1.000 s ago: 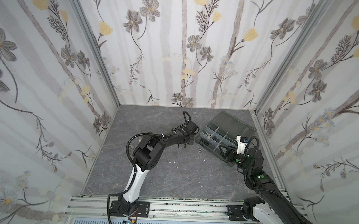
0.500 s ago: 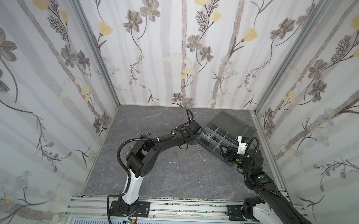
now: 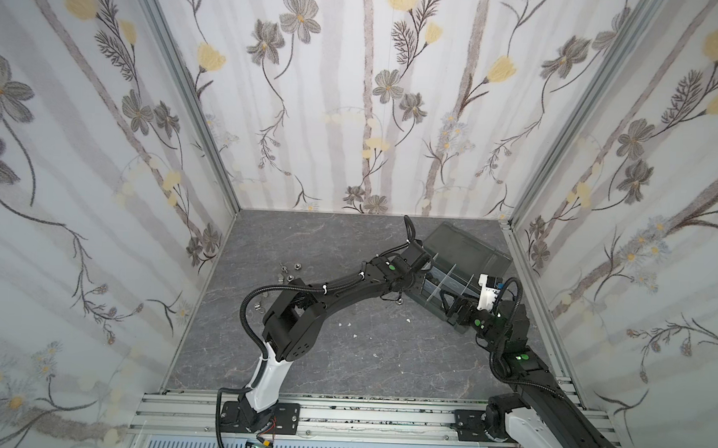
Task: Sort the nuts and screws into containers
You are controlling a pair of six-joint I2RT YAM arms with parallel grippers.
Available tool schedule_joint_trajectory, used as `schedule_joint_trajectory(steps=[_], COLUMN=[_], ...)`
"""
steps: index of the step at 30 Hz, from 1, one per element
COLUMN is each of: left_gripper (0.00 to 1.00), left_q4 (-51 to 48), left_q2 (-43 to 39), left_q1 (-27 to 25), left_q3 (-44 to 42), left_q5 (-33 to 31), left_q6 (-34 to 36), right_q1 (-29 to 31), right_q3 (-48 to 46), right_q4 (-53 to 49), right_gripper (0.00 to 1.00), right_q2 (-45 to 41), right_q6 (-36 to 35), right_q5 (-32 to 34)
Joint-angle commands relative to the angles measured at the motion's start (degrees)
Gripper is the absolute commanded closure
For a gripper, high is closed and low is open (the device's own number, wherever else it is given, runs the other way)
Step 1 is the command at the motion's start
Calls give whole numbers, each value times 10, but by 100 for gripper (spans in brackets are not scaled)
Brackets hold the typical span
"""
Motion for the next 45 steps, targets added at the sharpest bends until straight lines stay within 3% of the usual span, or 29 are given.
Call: schedule_joint_trajectory(steps=[1, 19, 29, 32, 37, 45], left_gripper=[84, 82, 58, 55, 52, 44], left_q4=[-20, -41, -58, -60, -37, 52], left_q2=[17, 118, 136, 121, 60, -117], left_q1=[-13, -62, -61, -58, -50, -13], left_q3=[25, 144, 194, 192, 131, -72], left_q5=[7, 40, 41, 36, 16, -13], left_q6=[-5, -18, -5, 0, 5, -8], right_q1=[-2, -10, -10, -9, -7, 43], right_q3=[-3, -20, -10, -2, 21, 61], right_q4=[20, -9, -38, -44, -58, -91], right_gripper=[1, 1, 3, 4, 7, 12], right_q2=[-11, -110, -161, -165, -145, -71], right_q6=[3, 5, -20, -29, -33, -26], right_q5=[18, 89, 112, 108, 97, 106])
